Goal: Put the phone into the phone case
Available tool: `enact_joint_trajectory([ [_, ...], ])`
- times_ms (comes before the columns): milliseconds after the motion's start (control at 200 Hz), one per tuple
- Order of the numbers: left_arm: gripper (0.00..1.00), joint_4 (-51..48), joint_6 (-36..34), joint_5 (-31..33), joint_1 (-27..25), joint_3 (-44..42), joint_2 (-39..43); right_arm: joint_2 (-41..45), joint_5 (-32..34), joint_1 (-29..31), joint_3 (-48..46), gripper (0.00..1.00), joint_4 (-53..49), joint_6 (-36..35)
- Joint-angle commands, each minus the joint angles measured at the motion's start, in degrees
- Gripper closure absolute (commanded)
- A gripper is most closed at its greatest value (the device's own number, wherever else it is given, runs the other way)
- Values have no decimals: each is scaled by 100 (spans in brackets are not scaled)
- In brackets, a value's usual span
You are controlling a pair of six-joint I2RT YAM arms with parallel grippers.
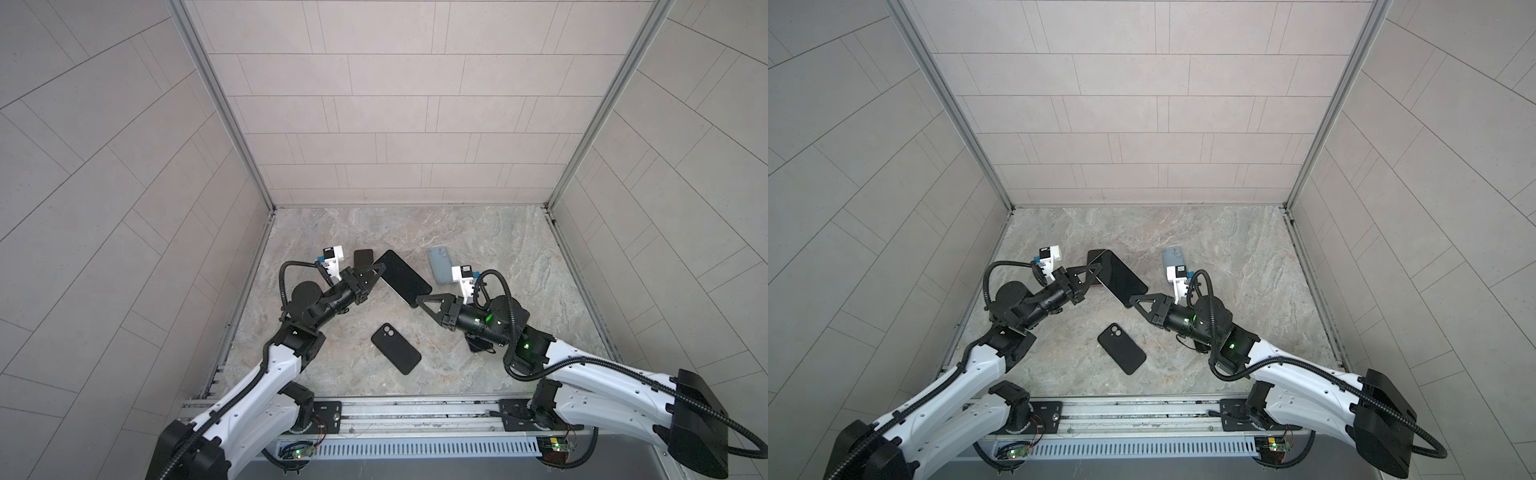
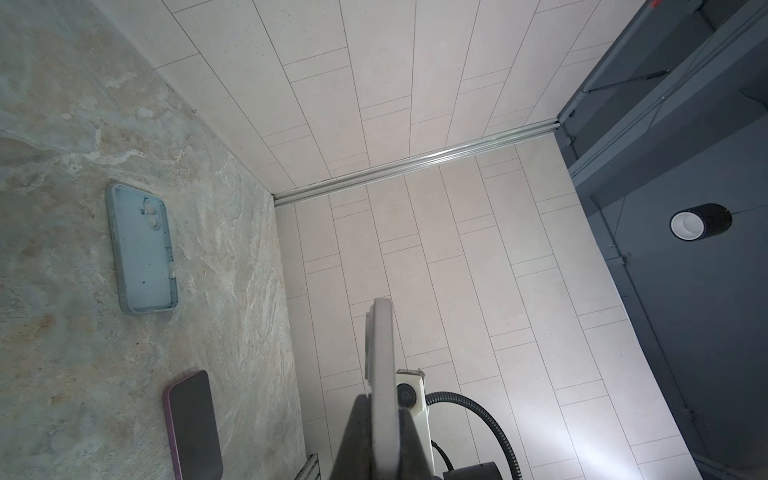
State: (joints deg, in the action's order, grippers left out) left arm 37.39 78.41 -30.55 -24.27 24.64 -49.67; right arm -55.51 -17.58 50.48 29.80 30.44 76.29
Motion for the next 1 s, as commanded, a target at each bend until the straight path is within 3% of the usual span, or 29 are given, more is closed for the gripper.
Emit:
enact_joint_trajectory([
  [0, 100, 381, 165, -102, -26, -189, 142, 147, 163, 32, 183, 78, 325, 0],
  [610, 100, 791, 477, -249, -116, -512, 68, -380, 48, 111, 782, 81, 876, -307],
  [991, 100, 753, 427, -255, -128, -469, -38, 65, 308, 120, 650, 97, 269, -500],
])
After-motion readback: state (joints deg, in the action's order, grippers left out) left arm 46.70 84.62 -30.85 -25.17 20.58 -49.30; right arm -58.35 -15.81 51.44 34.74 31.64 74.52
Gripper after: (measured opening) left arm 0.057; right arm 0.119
